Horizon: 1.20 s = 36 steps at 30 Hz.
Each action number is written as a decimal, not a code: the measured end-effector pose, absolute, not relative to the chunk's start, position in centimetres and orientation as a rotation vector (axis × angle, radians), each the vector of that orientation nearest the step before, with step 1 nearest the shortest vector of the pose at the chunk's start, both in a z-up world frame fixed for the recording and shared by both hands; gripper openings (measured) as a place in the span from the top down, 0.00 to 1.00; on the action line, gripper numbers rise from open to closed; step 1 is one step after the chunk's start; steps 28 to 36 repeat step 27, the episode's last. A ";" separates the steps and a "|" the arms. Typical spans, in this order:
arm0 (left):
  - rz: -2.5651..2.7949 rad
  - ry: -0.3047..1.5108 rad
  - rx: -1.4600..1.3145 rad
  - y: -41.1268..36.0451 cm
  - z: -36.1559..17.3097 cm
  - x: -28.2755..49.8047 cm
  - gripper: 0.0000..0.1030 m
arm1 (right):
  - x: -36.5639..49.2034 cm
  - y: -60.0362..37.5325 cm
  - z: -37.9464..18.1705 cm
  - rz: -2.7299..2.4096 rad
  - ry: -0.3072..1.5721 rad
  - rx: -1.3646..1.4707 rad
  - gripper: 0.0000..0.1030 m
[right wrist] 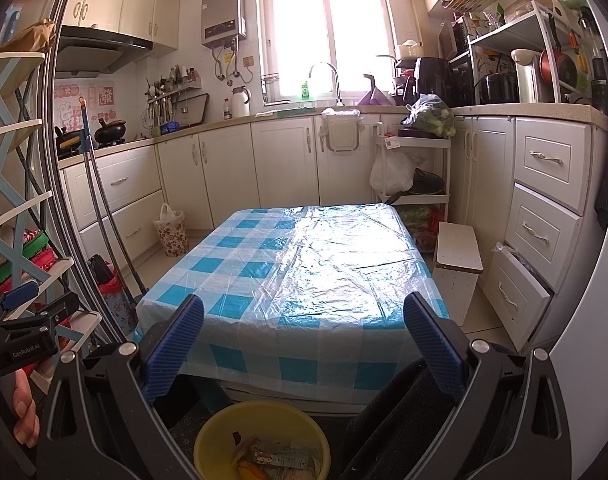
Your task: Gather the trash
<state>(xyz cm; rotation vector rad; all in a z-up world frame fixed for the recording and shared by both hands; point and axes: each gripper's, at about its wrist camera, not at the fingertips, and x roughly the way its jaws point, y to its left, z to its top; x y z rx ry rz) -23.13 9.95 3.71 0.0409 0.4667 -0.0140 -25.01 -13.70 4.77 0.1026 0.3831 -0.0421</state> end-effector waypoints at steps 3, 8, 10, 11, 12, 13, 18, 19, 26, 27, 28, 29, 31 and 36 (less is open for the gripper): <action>-0.019 0.472 0.038 10.1 3.6 -23.1 0.07 | -25.0 -13.7 4.8 -0.042 0.383 0.102 0.07; -0.061 0.496 0.014 10.3 3.0 -22.6 0.07 | -25.0 -13.6 4.8 -0.042 0.384 0.101 0.07; -0.059 0.500 0.025 10.2 2.7 -22.7 0.07 | -25.0 -13.7 4.8 -0.042 0.385 0.102 0.07; -0.051 0.497 0.042 10.0 2.6 -22.7 0.07 | -25.0 -13.7 4.8 -0.041 0.385 0.102 0.07; -0.037 0.487 0.070 9.8 2.6 -22.8 0.07 | -25.0 -13.7 4.8 -0.041 0.385 0.102 0.07; -0.025 0.481 0.092 9.5 2.6 -22.9 0.07 | -25.0 -13.6 4.7 -0.040 0.386 0.103 0.07; -0.018 0.493 0.154 8.6 2.2 -22.7 0.07 | -25.0 -13.6 4.6 -0.039 0.387 0.103 0.07; -0.022 0.509 0.162 8.6 2.0 -22.5 0.07 | -25.0 -13.5 4.6 -0.039 0.387 0.102 0.07; -0.020 0.633 0.121 9.8 0.3 -20.8 0.07 | -25.0 -13.6 4.5 -0.039 0.387 0.102 0.07; -0.022 0.645 0.119 9.9 0.1 -20.7 0.07 | -25.0 -13.6 4.5 -0.038 0.386 0.102 0.07; -0.022 0.645 0.119 9.9 0.1 -20.7 0.07 | -25.0 -13.6 4.5 -0.038 0.386 0.102 0.07; -0.022 0.645 0.119 9.9 0.1 -20.7 0.07 | -25.0 -13.6 4.5 -0.038 0.386 0.102 0.07; -0.022 0.645 0.119 9.9 0.1 -20.7 0.07 | -25.0 -13.6 4.5 -0.038 0.386 0.102 0.07; -0.022 0.645 0.119 9.9 0.1 -20.7 0.07 | -25.0 -13.6 4.5 -0.038 0.386 0.102 0.07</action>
